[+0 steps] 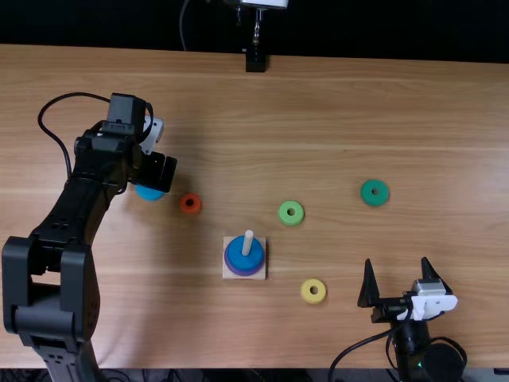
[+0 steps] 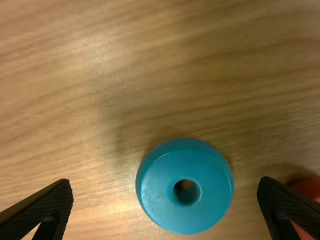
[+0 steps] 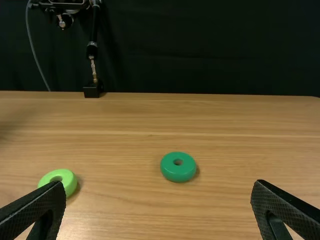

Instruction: Build the Hanoi tower: stack the rings onto the peg from bottom to top in this color order: purple, dark blue, light blue, dark green, light green, yellow, orange.

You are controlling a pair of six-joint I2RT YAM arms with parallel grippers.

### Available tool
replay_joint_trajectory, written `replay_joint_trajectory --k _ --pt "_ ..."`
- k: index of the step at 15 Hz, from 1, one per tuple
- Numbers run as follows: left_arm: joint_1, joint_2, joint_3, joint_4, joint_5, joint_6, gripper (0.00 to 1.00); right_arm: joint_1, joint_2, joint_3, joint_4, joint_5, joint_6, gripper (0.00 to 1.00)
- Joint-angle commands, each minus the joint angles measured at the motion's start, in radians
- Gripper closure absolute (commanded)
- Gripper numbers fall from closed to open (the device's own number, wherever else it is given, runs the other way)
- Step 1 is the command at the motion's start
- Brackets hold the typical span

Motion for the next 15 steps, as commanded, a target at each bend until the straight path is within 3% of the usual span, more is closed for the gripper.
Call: replay_joint_trajectory --k 1,15 --pt "0.005 0.032 -0.029 0.001 0.008 0.016 0.0 -0.008 -0.012 -0.013 0.001 -0.001 0.0 0.0" --pt "-0.002 0.091 -0.027 -0.014 0.006 0.016 0.0 -0.008 -0.012 -0.013 0.003 -0.001 0.0 0.0"
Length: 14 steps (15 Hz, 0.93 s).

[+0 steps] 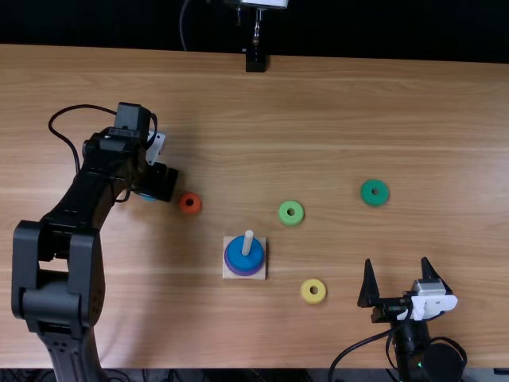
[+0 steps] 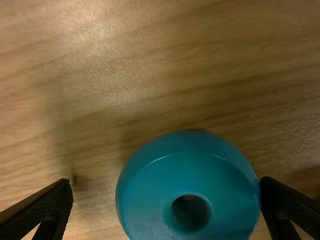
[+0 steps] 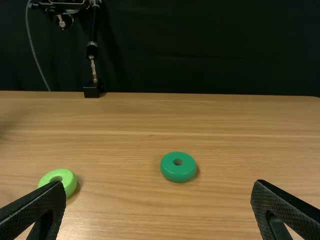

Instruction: Build the Hanoi tower: stack the rings onto the peg from bottom to top in this color order: purple, dark blue, light blue, dark green, light green, yellow, orange.

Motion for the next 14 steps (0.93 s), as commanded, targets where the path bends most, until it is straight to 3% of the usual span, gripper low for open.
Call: replay_joint_trajectory --k 1,3,4,5,6,11,14 --pt "-0.003 0.014 -0.016 -0.001 0.006 0.014 0.0 -0.008 -0.012 -0.013 0.001 -0.001 0.0 0.0" --pt "-0.001 0.014 -0.018 -0.005 0.006 0.016 0.0 -0.008 -0.012 -0.013 0.001 -0.001 0.0 0.0" --pt "0.0 0.012 -0.018 -0.005 0.007 0.016 0.21 -0.008 -0.012 -0.013 0.001 -0.001 0.0 0.0" --pt "0.002 0.012 -0.021 0.003 0.009 0.014 0.79 -0.008 -0.012 -0.013 0.001 -0.001 0.0 0.0" --pt "0.002 0.011 -0.035 0.012 0.006 0.003 1.0 -0.008 -0.012 -0.013 0.003 -0.001 0.0 0.0" --pt "-0.001 0.001 -0.055 -0.014 0.006 -0.003 1.0 -0.008 -0.012 -0.013 0.001 -0.001 0.0 0.0" --pt "-0.009 -0.054 0.051 -0.163 0.004 -0.003 1.0 -0.008 -0.012 -0.013 0.001 -0.001 0.0 0.0"
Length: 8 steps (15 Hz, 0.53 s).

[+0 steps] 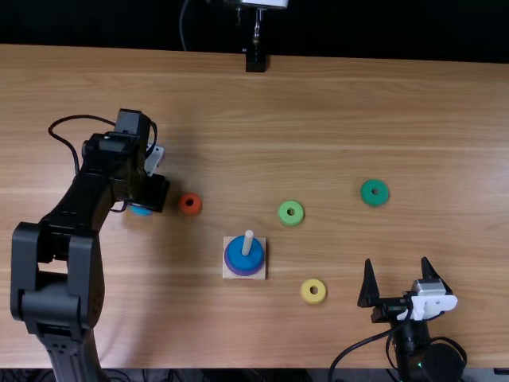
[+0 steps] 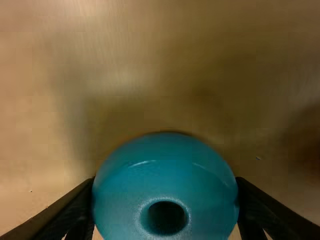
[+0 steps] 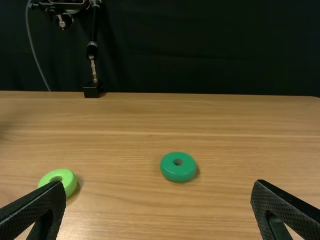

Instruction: Build the Hanoi tower: stack the rings onto the peg from bottom to top in this color order: purple, dark blue, light blue, dark green, light green, yellow, orange.

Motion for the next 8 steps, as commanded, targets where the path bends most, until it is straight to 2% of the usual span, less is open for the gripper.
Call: replay_joint_trajectory --k 1,4,6,8 --pt "-0.008 -0.057 0.098 -0.066 0.002 0.001 1.0 -0.008 -0.012 -0.013 0.001 -0.001 0.001 0.0" --pt "-0.046 -0.094 0.286 -0.304 0.004 -0.013 1.0 -0.008 -0.012 -0.013 0.001 -0.001 0.001 0.0" --pt "-0.083 -0.154 0.35 -0.416 0.004 -0.094 1.0 -0.008 -0.012 -0.013 0.003 -0.001 0.001 0.0" --pt "-0.152 -0.21 0.375 -0.448 0.004 -0.183 1.0 -0.008 -0.012 -0.013 0.003 -0.001 0.001 0.0"
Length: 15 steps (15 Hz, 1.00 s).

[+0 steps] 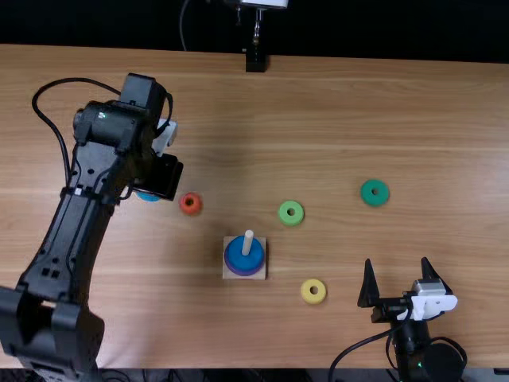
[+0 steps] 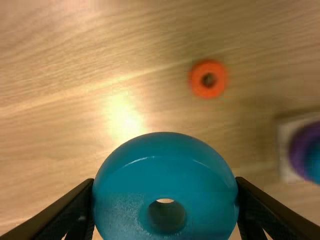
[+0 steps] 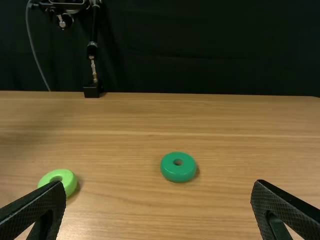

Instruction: Build the Hanoi tower: stack the rings onto the peg from bottom to top in this color order: purple, dark blue, light blue, dark green, light green, yellow, orange.

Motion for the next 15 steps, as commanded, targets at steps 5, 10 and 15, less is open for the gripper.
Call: replay_joint_trajectory --k 5,10,15 --pt "-0.2 -0.124 0.023 -0.007 -0.006 -0.248 1.0 -0.008 -0.012 -0.013 0.001 -0.001 0.0 0.0" --pt "-0.334 -0.135 0.021 -0.007 -0.011 -0.34 1.0 -0.008 -0.012 -0.013 0.001 -0.001 0.0 0.0" --pt "-0.424 -0.132 0.02 -0.007 -0.011 -0.41 1.0 -0.008 -0.012 -0.013 0.001 -0.001 0.0 0.0"
